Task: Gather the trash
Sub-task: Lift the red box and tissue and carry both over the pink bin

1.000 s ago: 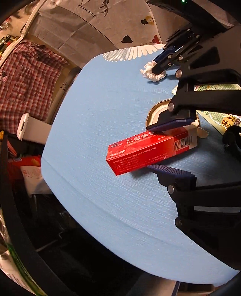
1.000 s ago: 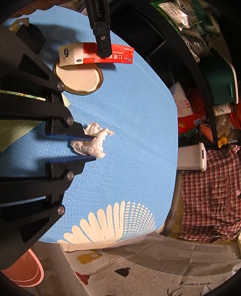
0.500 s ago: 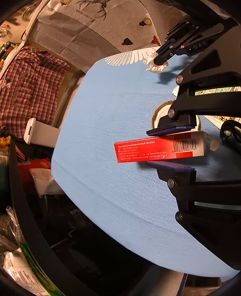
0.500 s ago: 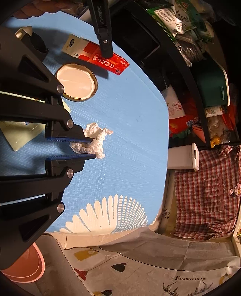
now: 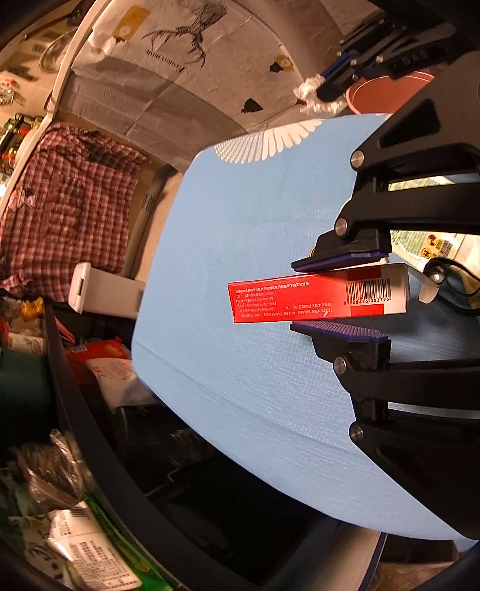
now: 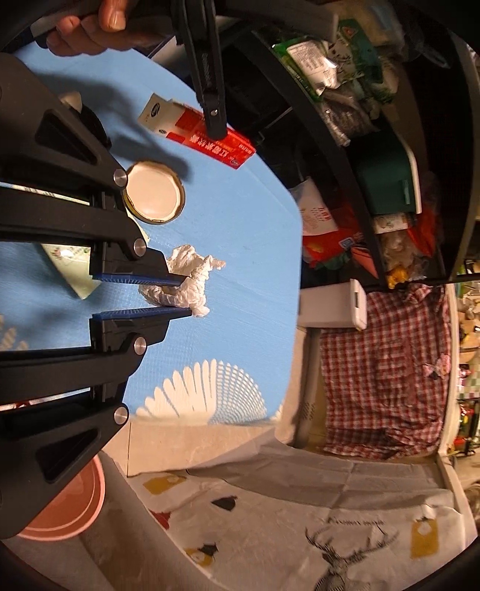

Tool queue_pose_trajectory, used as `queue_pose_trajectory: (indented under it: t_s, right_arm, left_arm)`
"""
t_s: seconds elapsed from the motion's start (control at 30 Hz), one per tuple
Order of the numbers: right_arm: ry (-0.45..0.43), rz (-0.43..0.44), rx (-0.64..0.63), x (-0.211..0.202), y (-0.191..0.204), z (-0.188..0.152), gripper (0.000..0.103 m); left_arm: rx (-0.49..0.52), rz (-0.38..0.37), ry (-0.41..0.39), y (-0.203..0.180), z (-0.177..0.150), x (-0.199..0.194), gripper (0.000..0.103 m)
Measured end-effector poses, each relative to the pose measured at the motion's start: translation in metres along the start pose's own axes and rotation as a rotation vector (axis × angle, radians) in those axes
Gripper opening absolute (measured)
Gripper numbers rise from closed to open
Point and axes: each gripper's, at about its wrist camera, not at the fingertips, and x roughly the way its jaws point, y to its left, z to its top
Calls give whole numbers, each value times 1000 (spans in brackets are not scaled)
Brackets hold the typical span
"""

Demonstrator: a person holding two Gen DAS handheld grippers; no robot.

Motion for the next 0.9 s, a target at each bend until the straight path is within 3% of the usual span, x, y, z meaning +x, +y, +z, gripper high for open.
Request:
queue_pose_trajectory:
  t_s: [0.47,0.9]
  right_arm:
    - [-77,-56,14,-93,-2,-18,12]
    - [-131,-86,61,-142,-21,-49,12]
  left_arm:
    - [66,-39,-89,-13,-16,-54,26]
    - [155,-71,-147,-37,-41,-84,26]
